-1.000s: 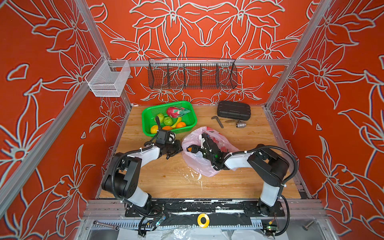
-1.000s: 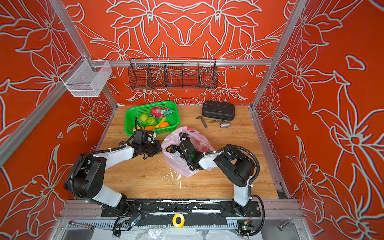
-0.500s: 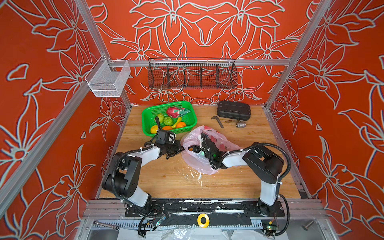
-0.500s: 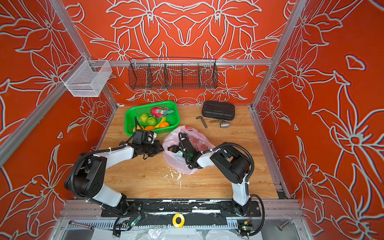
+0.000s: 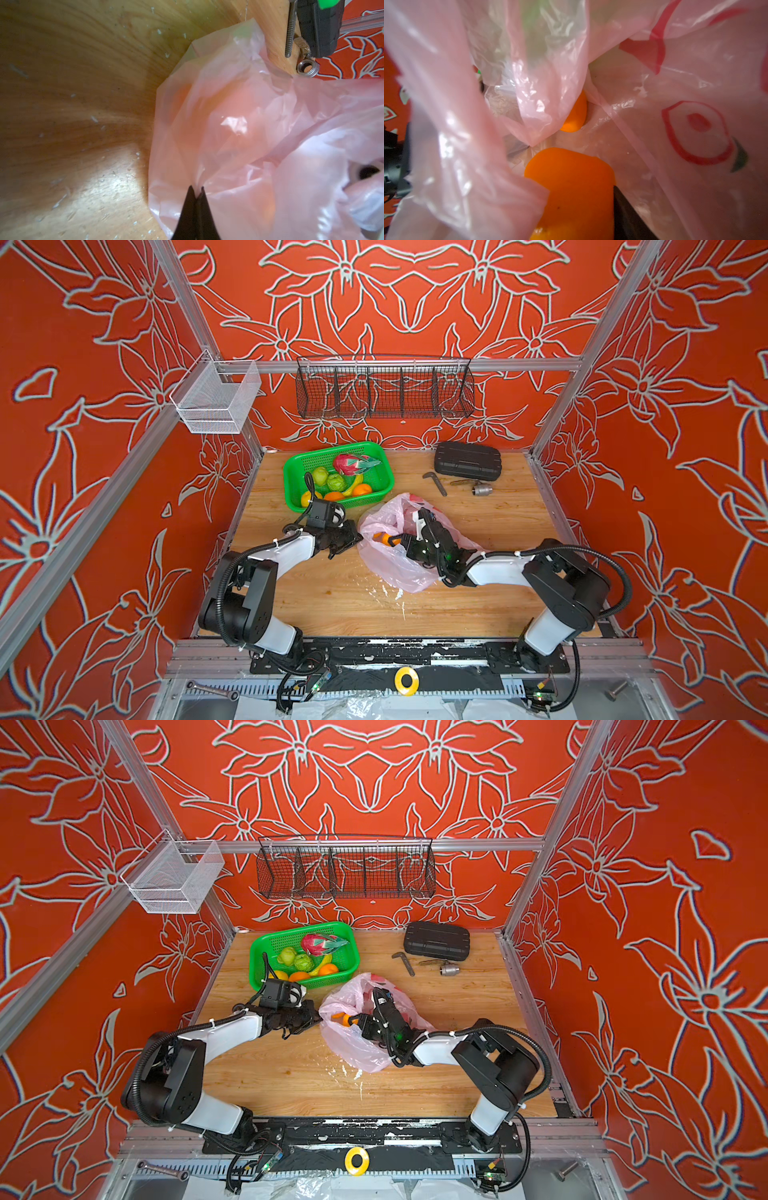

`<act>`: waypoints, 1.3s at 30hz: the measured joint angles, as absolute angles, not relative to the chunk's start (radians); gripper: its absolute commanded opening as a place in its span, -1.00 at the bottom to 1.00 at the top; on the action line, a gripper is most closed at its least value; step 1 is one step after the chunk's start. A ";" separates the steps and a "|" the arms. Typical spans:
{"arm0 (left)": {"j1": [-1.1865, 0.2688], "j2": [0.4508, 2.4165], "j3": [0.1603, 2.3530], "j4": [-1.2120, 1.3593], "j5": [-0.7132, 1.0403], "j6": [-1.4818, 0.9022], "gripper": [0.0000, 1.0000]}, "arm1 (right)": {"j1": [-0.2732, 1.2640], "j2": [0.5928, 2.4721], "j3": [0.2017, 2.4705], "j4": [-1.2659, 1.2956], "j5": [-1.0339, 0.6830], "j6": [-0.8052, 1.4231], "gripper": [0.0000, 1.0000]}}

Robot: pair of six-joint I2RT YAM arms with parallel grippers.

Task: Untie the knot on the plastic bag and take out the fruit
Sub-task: 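Hold the bag edge with the left gripper while the right grasps the orange, then lift the orange out with the right gripper toward the left gripper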

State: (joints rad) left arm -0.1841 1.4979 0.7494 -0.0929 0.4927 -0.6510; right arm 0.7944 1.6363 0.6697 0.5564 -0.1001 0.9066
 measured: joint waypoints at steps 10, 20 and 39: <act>-0.183 1.497 0.749 -0.096 0.485 -0.650 -1.00 | 0.791 1.383 0.612 0.394 -0.057 0.833 -0.09; -0.183 1.504 0.749 -0.096 0.503 -0.643 -1.00 | 0.791 1.088 0.607 0.196 0.019 0.740 -0.09; -0.282 1.006 0.741 -0.221 0.327 -0.434 0.59 | 0.783 1.159 1.049 -0.054 -0.029 0.602 -0.10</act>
State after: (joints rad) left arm -0.2825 1.0061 0.7406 -0.2211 0.3275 -0.4339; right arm 0.7826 1.1591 1.0492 -0.0536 -0.0288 0.6022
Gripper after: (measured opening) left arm 0.790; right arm 0.559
